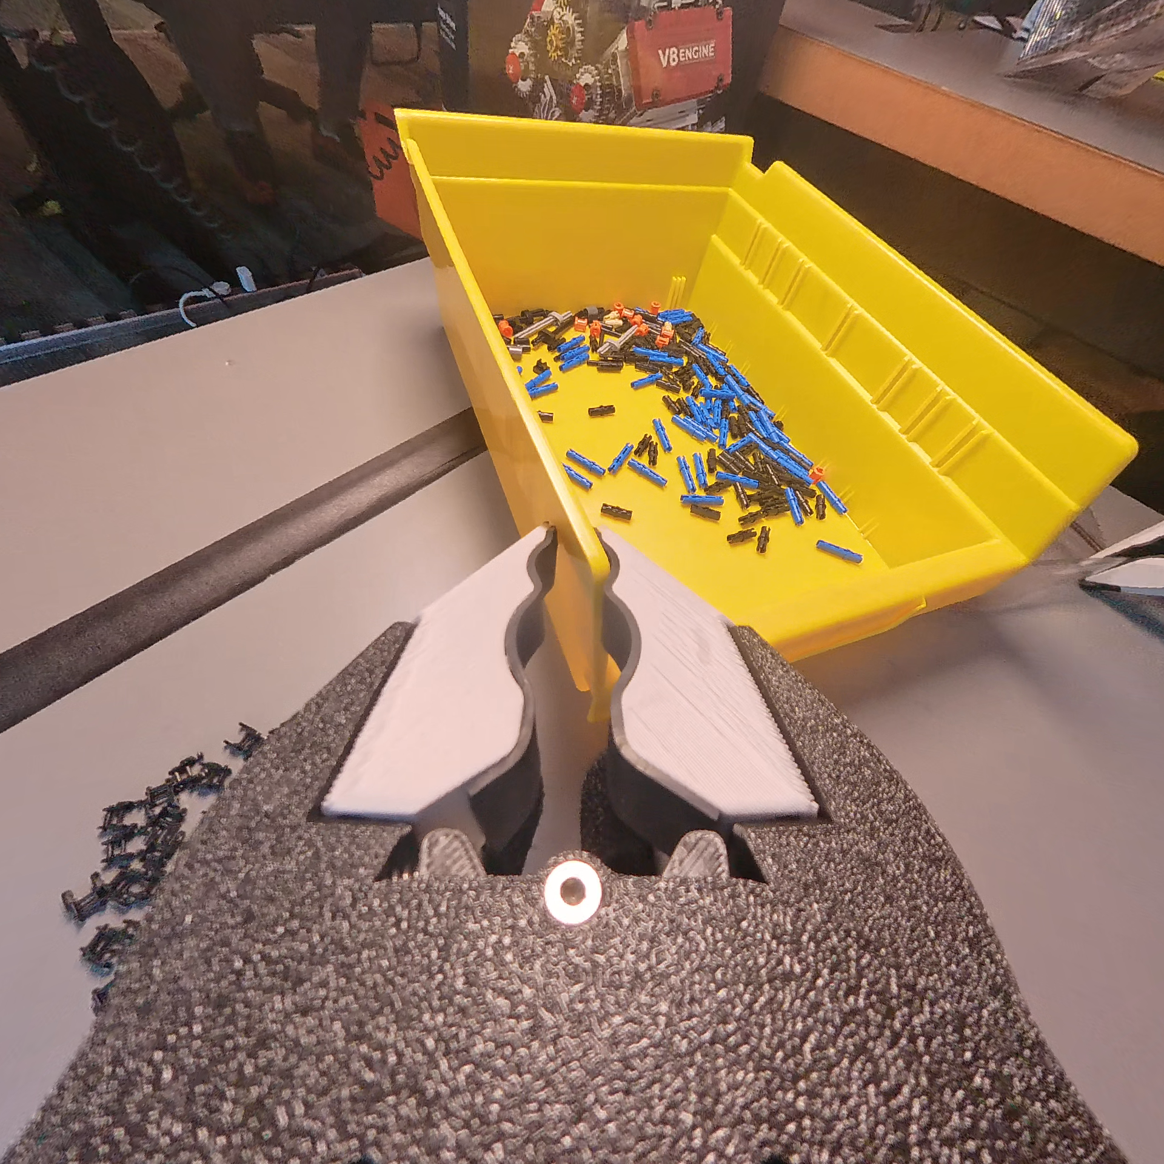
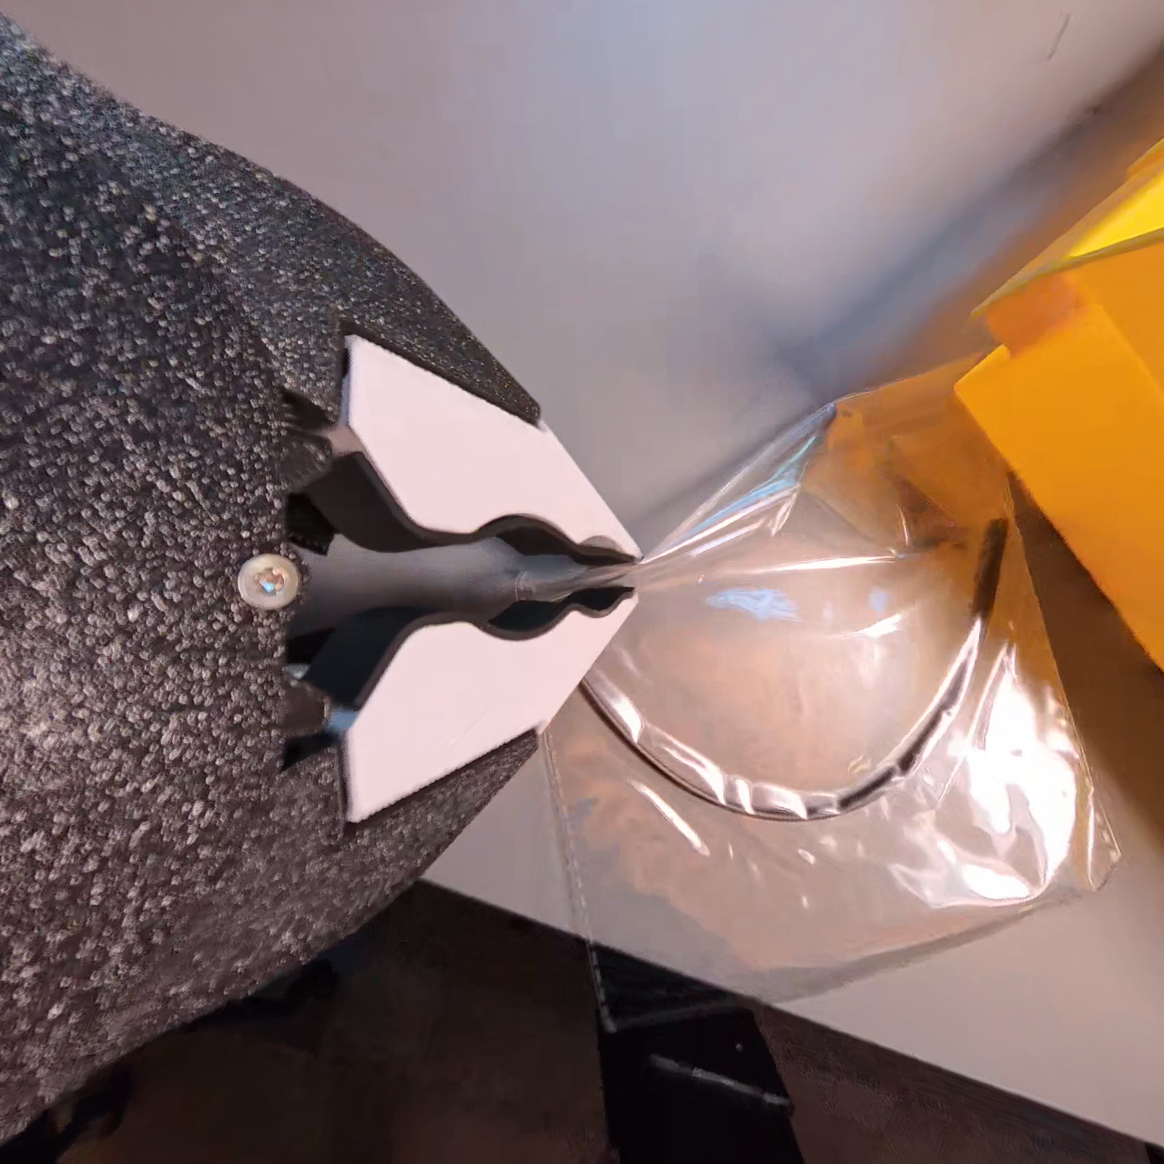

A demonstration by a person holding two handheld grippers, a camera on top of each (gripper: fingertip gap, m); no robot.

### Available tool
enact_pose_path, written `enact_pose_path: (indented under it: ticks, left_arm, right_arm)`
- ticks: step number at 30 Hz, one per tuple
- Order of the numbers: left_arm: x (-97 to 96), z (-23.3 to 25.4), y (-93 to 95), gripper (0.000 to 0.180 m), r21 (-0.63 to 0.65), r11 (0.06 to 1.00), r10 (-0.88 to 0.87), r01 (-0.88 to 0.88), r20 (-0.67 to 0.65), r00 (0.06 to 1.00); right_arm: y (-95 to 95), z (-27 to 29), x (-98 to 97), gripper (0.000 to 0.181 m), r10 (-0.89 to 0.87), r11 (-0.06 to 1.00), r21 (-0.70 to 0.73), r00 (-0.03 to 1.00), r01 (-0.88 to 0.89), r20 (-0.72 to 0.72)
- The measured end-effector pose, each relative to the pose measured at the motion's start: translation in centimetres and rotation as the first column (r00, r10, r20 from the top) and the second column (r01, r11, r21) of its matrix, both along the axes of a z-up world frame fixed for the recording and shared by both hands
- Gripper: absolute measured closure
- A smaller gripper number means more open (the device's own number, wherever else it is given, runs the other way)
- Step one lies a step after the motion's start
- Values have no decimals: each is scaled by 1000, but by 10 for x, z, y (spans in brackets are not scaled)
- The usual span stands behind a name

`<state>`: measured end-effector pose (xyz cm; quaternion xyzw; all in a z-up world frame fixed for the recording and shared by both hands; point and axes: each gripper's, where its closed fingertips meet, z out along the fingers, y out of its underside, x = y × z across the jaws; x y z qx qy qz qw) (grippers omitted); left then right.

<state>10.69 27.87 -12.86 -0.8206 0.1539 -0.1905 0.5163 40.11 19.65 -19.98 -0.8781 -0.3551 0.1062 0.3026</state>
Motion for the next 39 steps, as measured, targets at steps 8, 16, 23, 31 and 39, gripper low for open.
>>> enact_pose_path:
  ticks: [8, 16, 23, 31, 39]
  left_arm:
    - [-1, 3, 1, 173, -1, 1000, 11, -11, 19, 1000]
    - [-21, 36, 18, 178, -68, 996, 64, -55, 144, 987]
    - [-24, 47, 22, 179, -69, 993, 108, -95, 210, 972]
    - [-19, 28, 7, 177, -59, 964, 264, -260, 344, 901]
    - [-8, 13, -18, 170, -53, 956, 283, -288, 421, 862]
  right_arm:
    - [-7, 5, 13, 181, 122, 972, 177, 978, -152, 167]
    - [-16, 1, -35, 181, 405, 862, 187, 862, -471, 306]
    - [-26, 1, -88, 181, 590, 723, 216, 749, -656, 301]
    - [25, 4, -144, 174, 500, 662, 406, 775, -630, 387]
    - [-7, 37, -107, 103, 296, 921, 308, 944, -240, -147]
